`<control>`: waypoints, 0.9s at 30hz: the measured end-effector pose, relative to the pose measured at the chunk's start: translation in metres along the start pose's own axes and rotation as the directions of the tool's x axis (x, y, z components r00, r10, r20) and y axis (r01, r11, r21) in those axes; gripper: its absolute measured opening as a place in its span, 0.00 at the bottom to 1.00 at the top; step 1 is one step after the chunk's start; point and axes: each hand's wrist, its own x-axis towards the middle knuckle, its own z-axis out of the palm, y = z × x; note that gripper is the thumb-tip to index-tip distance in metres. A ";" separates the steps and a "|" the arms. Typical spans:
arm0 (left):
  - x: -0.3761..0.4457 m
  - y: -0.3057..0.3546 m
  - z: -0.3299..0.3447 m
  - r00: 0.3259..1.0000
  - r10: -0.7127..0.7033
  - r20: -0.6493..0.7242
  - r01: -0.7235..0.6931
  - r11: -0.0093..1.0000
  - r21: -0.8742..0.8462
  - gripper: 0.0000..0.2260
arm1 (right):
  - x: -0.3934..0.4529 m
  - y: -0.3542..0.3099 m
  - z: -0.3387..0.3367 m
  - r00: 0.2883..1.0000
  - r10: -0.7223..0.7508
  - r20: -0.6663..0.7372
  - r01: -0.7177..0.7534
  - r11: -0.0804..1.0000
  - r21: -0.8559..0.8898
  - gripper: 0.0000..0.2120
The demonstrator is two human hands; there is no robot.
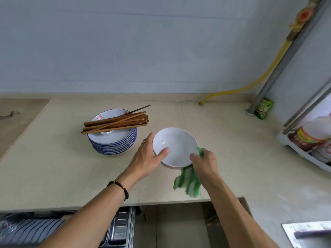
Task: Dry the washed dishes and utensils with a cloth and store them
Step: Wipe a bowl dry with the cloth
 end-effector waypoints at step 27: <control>-0.136 0.279 0.343 0.895 -0.003 0.446 0.079 0.985 -0.152 0.23 | -0.166 0.227 -0.376 0.859 0.351 -0.372 -0.025 0.755 0.656 0.10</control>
